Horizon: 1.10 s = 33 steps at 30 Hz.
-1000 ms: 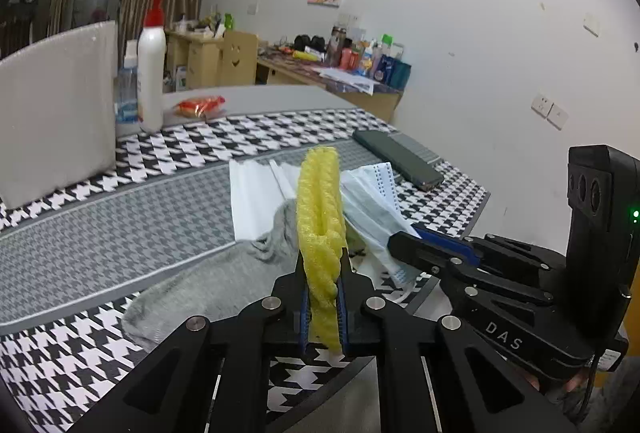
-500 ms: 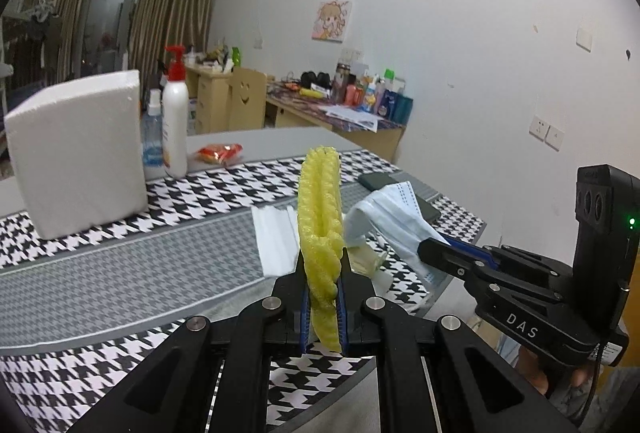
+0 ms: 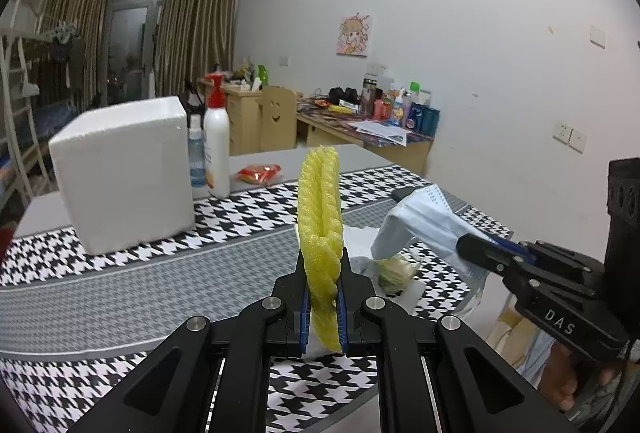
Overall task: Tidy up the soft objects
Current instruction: 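Lift the yellow net and blue mask and carry both toward the white foam box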
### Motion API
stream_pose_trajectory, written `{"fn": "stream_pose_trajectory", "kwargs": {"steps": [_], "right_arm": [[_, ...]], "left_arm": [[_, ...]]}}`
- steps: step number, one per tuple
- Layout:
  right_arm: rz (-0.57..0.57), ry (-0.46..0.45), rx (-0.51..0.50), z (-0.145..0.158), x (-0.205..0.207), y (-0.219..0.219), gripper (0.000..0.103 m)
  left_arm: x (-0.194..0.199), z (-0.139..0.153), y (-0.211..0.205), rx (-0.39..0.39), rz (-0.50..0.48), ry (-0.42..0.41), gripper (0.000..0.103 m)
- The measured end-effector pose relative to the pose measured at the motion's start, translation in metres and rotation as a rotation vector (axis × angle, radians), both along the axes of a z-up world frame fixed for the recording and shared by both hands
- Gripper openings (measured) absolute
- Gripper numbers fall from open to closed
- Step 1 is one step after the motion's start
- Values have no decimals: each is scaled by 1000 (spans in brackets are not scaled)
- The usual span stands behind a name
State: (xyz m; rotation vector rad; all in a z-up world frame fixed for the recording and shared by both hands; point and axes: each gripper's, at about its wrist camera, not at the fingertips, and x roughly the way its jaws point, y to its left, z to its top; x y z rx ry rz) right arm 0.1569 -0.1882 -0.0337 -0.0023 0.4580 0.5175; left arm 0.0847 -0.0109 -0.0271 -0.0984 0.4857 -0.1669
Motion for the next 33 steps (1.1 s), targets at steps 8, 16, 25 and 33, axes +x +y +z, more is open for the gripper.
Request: {"fn": "stream_pose_trajectory", "kwargs": {"steps": [8,16,25,33], "right_arm": [[16,-19,5,5,0,8,15],[44,-21,9,12,5,23,15],[63,-36,12,24,7,38,15],[87,-47,13,34,11,51,15]], "left_arm": [[-7,5,6,25,42,-8,11],[-6,16,19,54,86,-15,11],[-6,27,41,62,132,-24,11],[-1,38,51,82,152,-33,11]]}}
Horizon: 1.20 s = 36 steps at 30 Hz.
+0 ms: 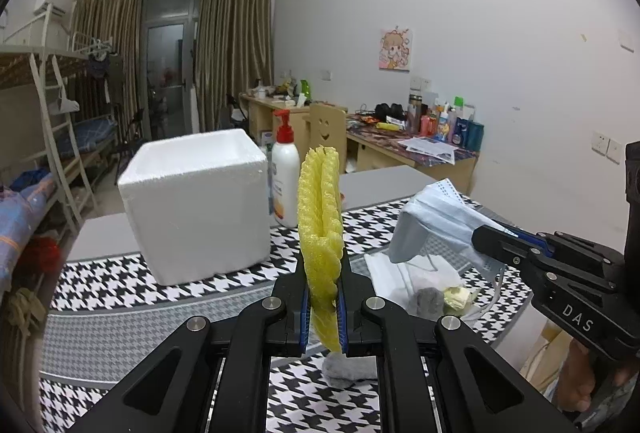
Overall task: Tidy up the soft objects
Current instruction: 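Lift the yellow net and blue mask and carry both toward the white foam box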
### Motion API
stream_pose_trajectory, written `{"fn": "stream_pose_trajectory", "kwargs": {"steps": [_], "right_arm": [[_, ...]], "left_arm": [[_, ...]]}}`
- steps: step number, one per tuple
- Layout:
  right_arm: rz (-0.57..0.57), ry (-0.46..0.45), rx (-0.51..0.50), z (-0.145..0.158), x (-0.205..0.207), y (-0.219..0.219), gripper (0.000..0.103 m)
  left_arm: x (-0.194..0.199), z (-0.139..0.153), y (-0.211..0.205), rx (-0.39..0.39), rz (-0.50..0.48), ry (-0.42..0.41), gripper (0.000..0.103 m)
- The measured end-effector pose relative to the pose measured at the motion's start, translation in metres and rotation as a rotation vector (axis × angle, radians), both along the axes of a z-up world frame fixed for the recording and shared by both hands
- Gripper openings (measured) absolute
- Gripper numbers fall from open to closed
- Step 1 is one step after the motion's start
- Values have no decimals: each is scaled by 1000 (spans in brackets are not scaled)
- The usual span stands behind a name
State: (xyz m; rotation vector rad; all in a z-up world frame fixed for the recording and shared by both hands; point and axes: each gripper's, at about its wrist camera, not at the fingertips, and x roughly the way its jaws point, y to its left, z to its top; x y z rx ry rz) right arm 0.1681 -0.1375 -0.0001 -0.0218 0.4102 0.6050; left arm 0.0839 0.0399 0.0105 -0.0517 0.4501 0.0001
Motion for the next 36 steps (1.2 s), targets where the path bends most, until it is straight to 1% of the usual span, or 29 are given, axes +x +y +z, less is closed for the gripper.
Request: {"fn": "stream_pose_trajectory", "kwargs": {"steps": [6,14,24,36], "right_arm": [[19,-19,0,7,4,10,15],[27,-17,2,15,14,20,15],[48,-54,24,31,16,29,15],[56,-82,25,50,19,42,15]], "left_arm": [[9,9,9,12,13,1,11],[15,21,20,16,25,-25,11],[19,35,31,23,34,-59,11],[17,61,43,53,64,-125,11]]}}
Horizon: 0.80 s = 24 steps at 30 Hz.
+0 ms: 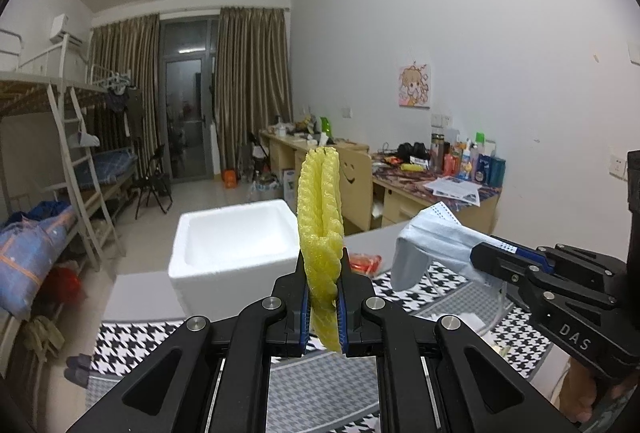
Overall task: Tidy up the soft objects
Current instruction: 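Lift the yellow net and blue mask and carry both toward the white foam box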
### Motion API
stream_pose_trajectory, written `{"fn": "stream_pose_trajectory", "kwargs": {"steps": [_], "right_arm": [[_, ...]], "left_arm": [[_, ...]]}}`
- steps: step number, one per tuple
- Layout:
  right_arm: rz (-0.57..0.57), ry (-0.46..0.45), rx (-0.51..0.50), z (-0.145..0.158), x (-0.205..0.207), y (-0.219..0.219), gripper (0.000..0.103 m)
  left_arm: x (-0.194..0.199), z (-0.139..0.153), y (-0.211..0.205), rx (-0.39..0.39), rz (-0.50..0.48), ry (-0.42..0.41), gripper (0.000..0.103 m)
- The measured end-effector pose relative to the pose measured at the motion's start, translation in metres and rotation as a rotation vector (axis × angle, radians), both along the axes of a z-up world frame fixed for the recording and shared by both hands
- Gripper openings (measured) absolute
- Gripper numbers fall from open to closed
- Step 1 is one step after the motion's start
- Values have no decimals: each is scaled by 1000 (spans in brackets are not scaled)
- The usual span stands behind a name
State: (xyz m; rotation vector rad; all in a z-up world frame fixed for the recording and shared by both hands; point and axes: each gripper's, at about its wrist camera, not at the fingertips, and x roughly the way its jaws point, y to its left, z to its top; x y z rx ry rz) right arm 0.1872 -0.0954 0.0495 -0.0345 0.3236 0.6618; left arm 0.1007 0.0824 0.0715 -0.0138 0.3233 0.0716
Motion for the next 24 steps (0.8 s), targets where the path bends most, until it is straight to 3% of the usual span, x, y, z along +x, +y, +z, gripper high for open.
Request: {"fn": "stream_pose_trajectory", "kwargs": {"steps": [24], "right_arm": [[31,-64,-11,34,14,36,15]], "left_arm": [[25,25,31,19,93,-45,11]]}}
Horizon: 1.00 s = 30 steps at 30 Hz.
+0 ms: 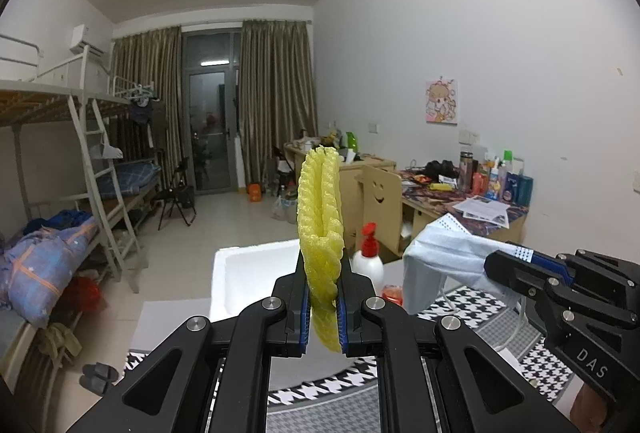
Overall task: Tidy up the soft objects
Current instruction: 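Lift the yellow net and blue mask and carry both toward the white foam box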
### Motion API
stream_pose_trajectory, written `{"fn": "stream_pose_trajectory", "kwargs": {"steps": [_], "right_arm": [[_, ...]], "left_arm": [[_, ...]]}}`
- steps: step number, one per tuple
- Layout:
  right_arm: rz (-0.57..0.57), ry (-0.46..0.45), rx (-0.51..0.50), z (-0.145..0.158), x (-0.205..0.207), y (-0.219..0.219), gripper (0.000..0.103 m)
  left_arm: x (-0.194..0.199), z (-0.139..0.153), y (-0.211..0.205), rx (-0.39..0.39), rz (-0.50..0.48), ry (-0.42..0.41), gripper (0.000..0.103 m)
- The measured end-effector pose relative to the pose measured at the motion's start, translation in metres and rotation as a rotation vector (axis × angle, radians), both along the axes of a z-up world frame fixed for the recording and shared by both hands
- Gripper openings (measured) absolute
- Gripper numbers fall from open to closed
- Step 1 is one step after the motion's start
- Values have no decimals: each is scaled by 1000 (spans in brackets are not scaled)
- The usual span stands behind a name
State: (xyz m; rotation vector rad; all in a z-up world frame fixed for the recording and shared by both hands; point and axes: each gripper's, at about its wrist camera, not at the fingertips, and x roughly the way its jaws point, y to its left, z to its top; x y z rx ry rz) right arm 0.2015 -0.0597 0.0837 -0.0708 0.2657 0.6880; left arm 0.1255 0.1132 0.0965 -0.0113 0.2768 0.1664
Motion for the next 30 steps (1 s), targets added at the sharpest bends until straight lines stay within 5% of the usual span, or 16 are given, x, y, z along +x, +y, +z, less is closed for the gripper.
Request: {"fn": "stream_pose_trajectory", "kwargs": {"steps": [30], "right_arm": [[16,30,-23,18,43,55,15]], "left_arm": [[61,-10,48,-41,112,93,11]]}}
